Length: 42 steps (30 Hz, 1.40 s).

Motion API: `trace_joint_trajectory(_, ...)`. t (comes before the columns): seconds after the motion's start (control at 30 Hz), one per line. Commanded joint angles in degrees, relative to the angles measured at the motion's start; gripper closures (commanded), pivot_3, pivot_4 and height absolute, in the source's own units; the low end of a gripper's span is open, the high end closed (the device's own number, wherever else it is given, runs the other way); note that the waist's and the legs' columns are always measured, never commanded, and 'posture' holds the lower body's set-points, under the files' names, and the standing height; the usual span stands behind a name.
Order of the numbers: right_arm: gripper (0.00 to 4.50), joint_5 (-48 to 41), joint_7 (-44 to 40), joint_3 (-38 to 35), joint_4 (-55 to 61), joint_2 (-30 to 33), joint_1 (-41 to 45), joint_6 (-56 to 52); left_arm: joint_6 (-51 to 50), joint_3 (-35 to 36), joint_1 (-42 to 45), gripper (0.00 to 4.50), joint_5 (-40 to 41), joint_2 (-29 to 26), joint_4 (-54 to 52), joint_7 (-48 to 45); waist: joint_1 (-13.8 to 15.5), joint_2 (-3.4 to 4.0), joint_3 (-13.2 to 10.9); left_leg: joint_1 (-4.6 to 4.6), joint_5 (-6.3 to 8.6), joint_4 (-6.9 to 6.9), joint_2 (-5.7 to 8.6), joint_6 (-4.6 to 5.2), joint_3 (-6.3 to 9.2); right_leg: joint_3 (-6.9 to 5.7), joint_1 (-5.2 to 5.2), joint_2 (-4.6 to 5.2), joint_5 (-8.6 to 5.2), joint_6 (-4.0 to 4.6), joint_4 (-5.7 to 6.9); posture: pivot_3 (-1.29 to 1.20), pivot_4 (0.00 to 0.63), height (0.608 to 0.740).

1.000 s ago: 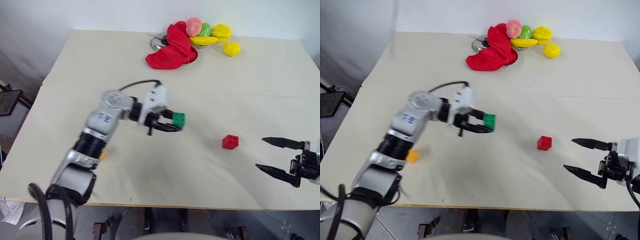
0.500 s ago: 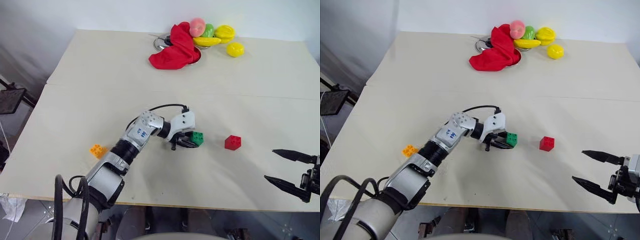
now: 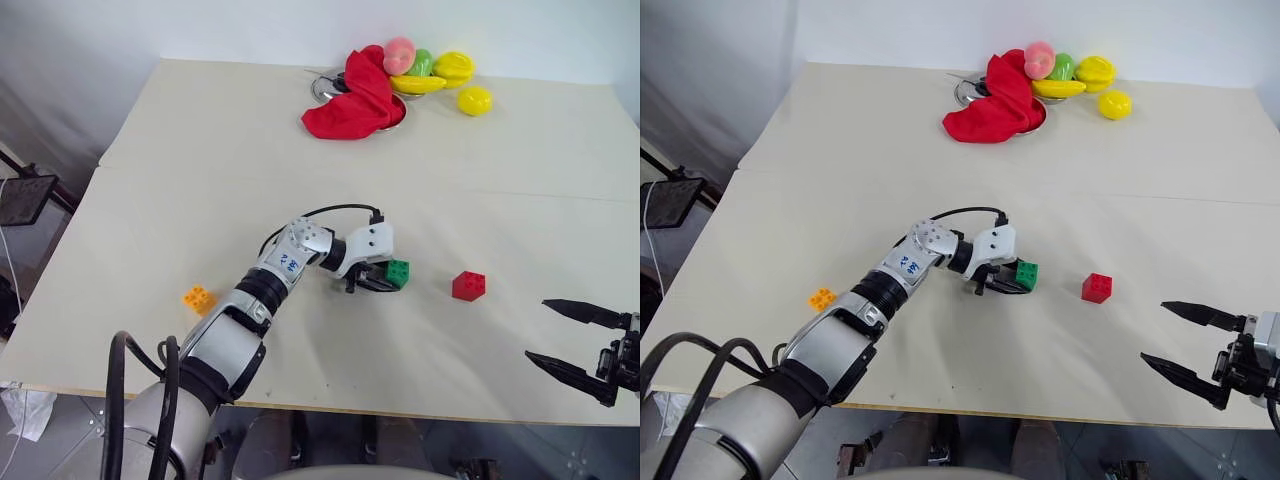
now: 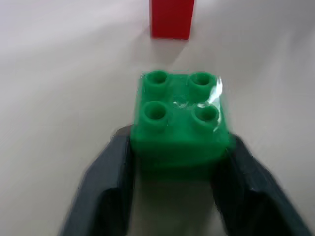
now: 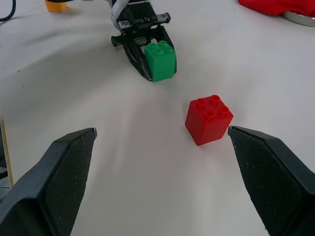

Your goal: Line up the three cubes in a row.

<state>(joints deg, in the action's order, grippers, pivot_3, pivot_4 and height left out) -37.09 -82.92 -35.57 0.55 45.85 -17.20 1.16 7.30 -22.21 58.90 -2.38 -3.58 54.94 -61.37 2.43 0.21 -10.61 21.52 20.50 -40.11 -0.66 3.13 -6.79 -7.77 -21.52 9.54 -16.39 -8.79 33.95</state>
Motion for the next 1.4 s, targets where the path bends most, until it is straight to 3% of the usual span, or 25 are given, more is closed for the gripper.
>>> trace_joint_trajectory(0.03,0.0,-0.58,0.62,0.63,-0.28,-0.34,2.17,0.53,-1.0,3.57,-0.3,1.04,4.14,-0.84,-7.39,-5.19,-0.41,0.0,0.0,0.01,0.0,0.02,0.0,0.0,0.0,-0.01,-0.02,-0.01,0.0,0.0,0.05,0.0,0.15,0.74)
trace_joint_trajectory(0.07,0.0,-0.57,0.65,1.02,-0.58,-0.29,3.0,0.58,-2.01,3.89,-0.66,0.79,4.78,-1.57,-10.05,-6.63,-0.55,0.0,0.0,0.05,0.0,0.02,-0.01,0.0,0.0,-0.03,-0.03,-0.02,0.0,0.0,0.13,0.0,0.15,0.74)
trace_joint_trajectory(0.3,0.0,-1.95,-1.38,5.39,-2.98,0.62,11.28,-1.2,-15.03,7.1,-3.05,0.79,10.55,-12.57,-33.82,-14.63,-1.29,0.07,0.0,0.11,-0.01,0.04,-0.01,0.01,0.03,-0.09,-0.02,-0.11,0.0,0.0,0.14,0.0,0.15,0.74)
trace_joint_trajectory(0.37,0.0,-2.32,-1.63,7.19,-2.38,0.73,13.84,-2.32,-17.93,11.0,-3.37,0.79,14.6,-15.16,-38.41,-14.82,-1.29,0.08,0.0,0.11,-0.01,0.02,-0.04,0.02,0.03,-0.08,-0.02,-0.15,0.0,0.0,0.16,0.0,0.15,0.74)
trace_joint_trajectory(0.47,0.0,-4.0,-0.15,11.38,1.2,-0.2,17.93,-6.78,-21.11,21.26,-6.4,0.02,23.73,-21.62,-43.78,-16.57,-1.42,0.11,0.0,0.1,-0.02,-0.02,-0.06,0.03,0.04,-0.05,-0.01,-0.14,0.0,0.0,0.2,0.0,0.15,0.74)
trace_joint_trajectory(0.6,0.0,-4.92,0.46,15.88,5.86,-3.41,20.53,-7.31,-18.27,28.7,-14.85,0.02,26.86,-32.08,-45.78,-20.39,-2.35,0.15,0.02,0.05,-0.04,0.08,-0.13,-0.01,0.13,-0.13,-0.01,-0.19,-0.04,0.07,0.24,0.0,0.15,0.74)
trace_joint_trajectory(0.73,0.0,-5.46,1.36,20.83,10.59,-7.15,23.3,-7.89,-17.38,39.46,-29.71,0.02,27.08,-41.81,-45.45,-17.0,-2.74,0.16,-0.1,0.01,-0.03,0.11,-0.08,-0.03,0.07,-0.07,-0.01,-0.19,-0.04,0.07,0.24,0.0,0.15,0.74)
trace_joint_trajectory(0.87,0.0,-5.39,0.3,24.36,11.7,-8.26,25.51,-8.29,-16.67,49.39,-41.68,0.02,28.18,-44.02,-44.57,-11.49,-1.77,0.08,-0.13,0.04,-0.02,0.02,-0.03,-0.02,0.18,-0.07,0.02,-0.11,-0.04,0.07,0.25,0.0,0.15,0.74)
trace_joint_trajectory(1.03,0.0,-4.37,-3.07,29.47,11.84,-8.32,27.79,-7.97,-13.21,60.85,-60.26,0.02,27.78,-42.3,-44.85,-6.66,-2.59,0.08,-0.13,0.02,0.04,0.16,-0.04,-0.1,0.17,-0.04,-0.02,-0.07,-0.05,0.09,0.23,0.0,0.15,0.74)
trace_joint_trajectory(1.2,0.0,-4.26,-2.85,30.81,11.26,-9.67,28.52,-6.97,-11.7,63.96,-71.7,0.02,29.12,-39.76,-48.03,-5.07,-2.31,0.05,-0.12,0.01,0.07,0.15,-0.06,-0.13,0.18,-0.09,-0.03,-0.06,-0.08,0.14,0.25,0.0,0.15,0.74)
trace_joint_trajectory(1.4,0.0,-2.01,-1.65,30.03,9.29,-10.01,28.59,-5.34,-12.49,61.33,-76.89,0.02,30.61,-36.14,-56.34,-2.44,-2.44,0.04,-0.11,-0.03,0.13,0.15,-0.08,-0.23,0.18,-0.01,-0.08,0.04,-0.09,0.17,0.31,0.0,0.15,0.74)
